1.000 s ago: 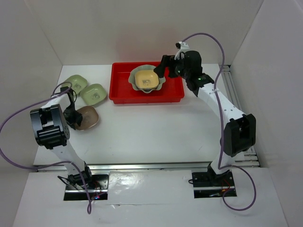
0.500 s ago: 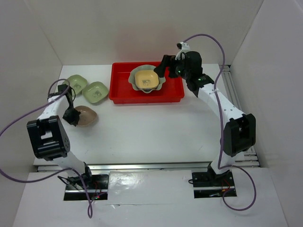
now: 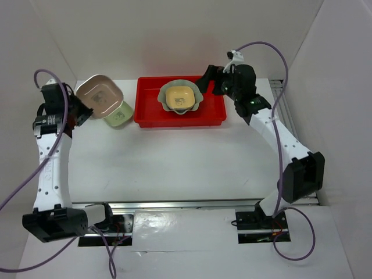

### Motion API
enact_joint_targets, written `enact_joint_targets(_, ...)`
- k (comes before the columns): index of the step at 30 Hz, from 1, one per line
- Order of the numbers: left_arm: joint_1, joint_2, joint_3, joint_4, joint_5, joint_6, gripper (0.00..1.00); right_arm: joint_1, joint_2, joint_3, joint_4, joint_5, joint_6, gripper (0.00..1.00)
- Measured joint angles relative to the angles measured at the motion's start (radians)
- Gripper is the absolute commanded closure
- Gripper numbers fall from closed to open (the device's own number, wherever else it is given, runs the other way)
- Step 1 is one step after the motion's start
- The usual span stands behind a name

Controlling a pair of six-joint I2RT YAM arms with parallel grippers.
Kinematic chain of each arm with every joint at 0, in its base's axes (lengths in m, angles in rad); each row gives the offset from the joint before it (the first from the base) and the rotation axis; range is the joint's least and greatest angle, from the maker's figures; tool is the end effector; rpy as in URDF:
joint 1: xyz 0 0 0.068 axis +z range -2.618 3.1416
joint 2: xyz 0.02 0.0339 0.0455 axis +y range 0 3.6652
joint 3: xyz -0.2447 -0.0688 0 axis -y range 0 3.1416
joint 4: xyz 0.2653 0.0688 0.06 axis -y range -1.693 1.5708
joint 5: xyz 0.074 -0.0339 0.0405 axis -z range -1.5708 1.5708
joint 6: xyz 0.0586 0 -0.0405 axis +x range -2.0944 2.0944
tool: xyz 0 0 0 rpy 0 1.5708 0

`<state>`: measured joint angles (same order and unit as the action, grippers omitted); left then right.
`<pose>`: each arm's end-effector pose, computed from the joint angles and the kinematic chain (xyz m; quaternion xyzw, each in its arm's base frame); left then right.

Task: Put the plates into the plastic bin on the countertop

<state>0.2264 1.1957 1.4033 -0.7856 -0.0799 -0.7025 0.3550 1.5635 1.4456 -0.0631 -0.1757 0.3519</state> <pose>0.2801 0.0693 0.3822 -0.4106 0.7770 -0.0781 0.4707 0.3886 0.1550 0.3629 -0.0574 0.7651 0.2840 0.5751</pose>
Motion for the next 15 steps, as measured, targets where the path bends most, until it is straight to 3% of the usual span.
enact_joint_targets(3,-0.065,0.082,0.047,0.072,0.095,0.017,1.00,-0.008,-0.086,-0.021,-0.003,0.043,0.009,0.00)
enact_joint_targets(7,-0.199,0.319,0.170,0.157,0.129,0.018,1.00,-0.014,-0.219,-0.029,-0.010,0.112,0.019,0.00)
enact_joint_targets(15,-0.428,0.834,0.637,0.117,0.085,-0.047,1.00,-0.015,-0.470,-0.043,-0.065,0.312,0.061,0.00)
